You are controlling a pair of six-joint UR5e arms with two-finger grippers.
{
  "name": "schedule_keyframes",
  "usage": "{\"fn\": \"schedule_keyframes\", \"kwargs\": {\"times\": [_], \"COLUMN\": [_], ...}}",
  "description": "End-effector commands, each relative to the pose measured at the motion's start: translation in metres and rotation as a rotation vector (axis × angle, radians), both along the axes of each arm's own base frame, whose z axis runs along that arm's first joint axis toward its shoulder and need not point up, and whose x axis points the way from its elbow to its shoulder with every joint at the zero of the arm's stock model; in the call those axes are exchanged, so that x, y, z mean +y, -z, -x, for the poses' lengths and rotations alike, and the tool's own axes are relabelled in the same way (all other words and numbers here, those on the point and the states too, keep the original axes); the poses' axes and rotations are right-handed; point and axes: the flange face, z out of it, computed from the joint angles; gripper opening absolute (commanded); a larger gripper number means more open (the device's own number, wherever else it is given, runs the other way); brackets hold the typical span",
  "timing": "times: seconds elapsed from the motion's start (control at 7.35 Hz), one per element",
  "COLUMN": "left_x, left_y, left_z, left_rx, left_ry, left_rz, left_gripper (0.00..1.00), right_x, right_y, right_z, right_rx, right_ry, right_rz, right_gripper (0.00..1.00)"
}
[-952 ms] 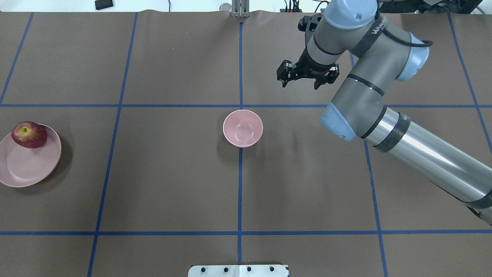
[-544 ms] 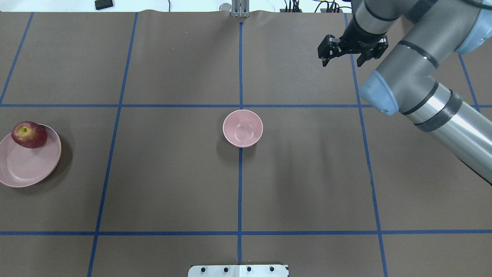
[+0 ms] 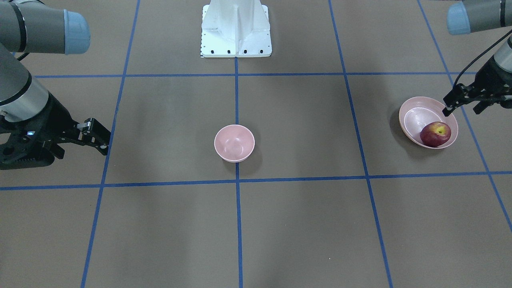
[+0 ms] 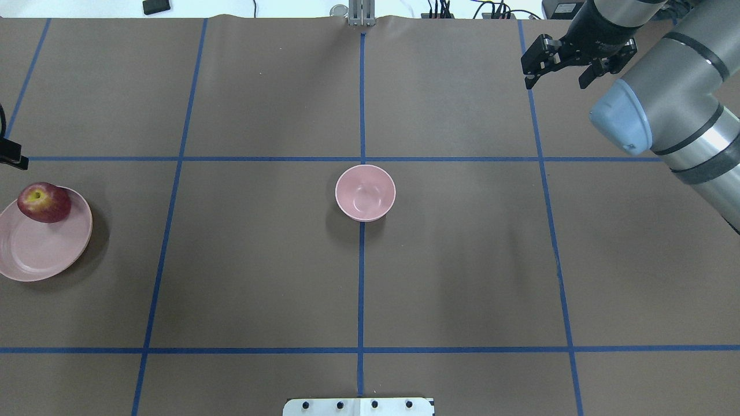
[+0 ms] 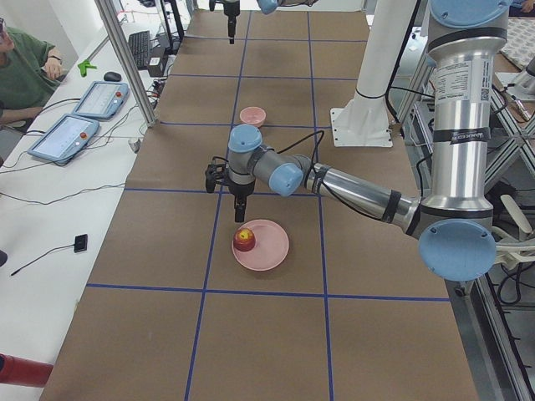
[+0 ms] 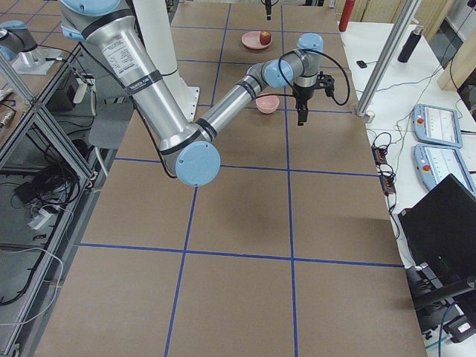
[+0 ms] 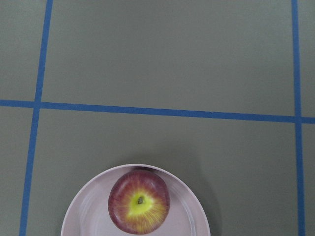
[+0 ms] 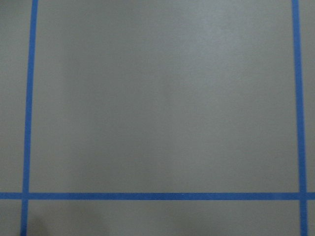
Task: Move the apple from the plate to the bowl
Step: 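Lower the left gripper over the red apple on the pink plate and grasp it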
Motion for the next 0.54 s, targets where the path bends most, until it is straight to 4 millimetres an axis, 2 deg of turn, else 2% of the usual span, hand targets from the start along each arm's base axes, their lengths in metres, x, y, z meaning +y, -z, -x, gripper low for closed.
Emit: {"fn": "schedule_keyframes", "kwargs": {"times": [0.0, 0.41], "left_x": [-0.022, -0.015], "left_y": [-0.05, -0.058], "left_z": [-0.014, -0.04], "left_rx": [0.016, 0.012], "left_ry": [0.01, -0.028], "left_rz": [-0.028, -0.001], "left_gripper": [0.98, 0.98], "right_x": [0.001, 0.002], "right_y": [0.0, -0.001], "right_z": [-0.001, -0.001], "right_rx": [-0.01, -0.013], "right_ry": [0.006, 0.009], "right_rz": [0.004, 0.007], "right_gripper": [1.0, 1.0]}}
